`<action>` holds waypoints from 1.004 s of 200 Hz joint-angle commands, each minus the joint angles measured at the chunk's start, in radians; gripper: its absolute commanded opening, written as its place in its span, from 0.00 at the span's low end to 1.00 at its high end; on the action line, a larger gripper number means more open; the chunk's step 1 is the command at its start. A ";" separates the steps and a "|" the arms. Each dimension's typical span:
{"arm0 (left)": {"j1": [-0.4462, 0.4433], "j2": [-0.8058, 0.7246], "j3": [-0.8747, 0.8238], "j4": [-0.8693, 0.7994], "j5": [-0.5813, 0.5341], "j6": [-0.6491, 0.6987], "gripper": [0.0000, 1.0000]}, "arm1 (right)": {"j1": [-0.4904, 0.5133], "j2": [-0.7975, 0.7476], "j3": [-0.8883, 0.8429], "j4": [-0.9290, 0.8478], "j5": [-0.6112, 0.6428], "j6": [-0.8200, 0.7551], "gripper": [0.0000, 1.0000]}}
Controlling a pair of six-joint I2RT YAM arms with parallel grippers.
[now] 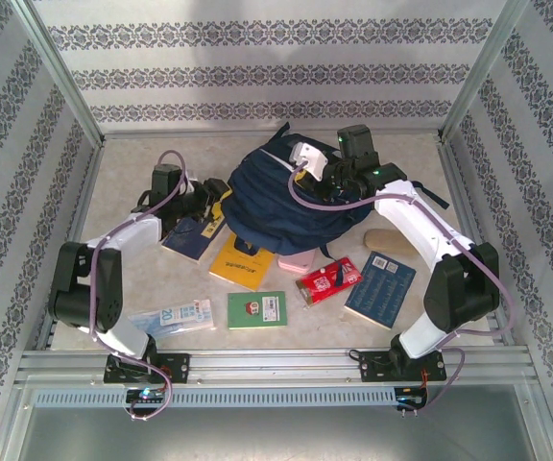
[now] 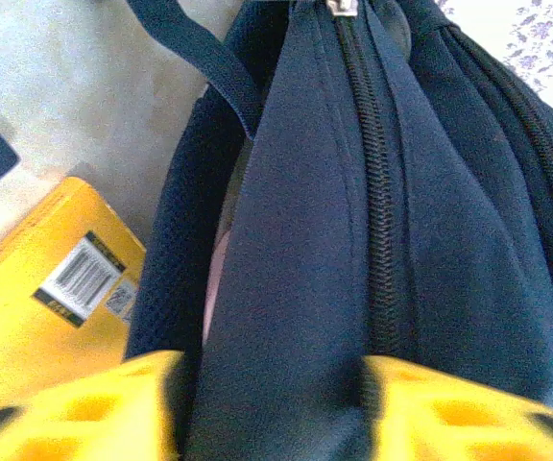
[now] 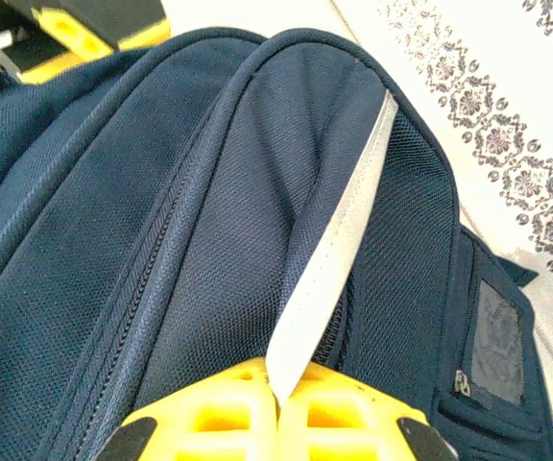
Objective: Pack the student bag
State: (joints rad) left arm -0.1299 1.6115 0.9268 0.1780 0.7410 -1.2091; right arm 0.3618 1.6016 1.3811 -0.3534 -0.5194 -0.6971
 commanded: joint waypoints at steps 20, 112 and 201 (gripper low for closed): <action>-0.011 0.051 0.014 0.225 0.022 -0.145 0.00 | 0.031 -0.033 0.016 0.191 0.110 0.210 0.34; -0.020 0.087 0.213 0.147 -0.057 -0.206 0.00 | 0.049 -0.444 -0.431 -0.073 0.558 1.259 0.00; -0.095 0.060 0.233 0.155 -0.095 -0.205 0.00 | 0.011 -0.104 -0.449 0.078 0.278 1.446 0.00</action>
State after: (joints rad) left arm -0.1829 1.7088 1.1233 0.2543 0.6685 -1.4044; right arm 0.3965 1.3762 0.8394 -0.3588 -0.1581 0.7025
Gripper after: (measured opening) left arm 0.082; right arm 0.059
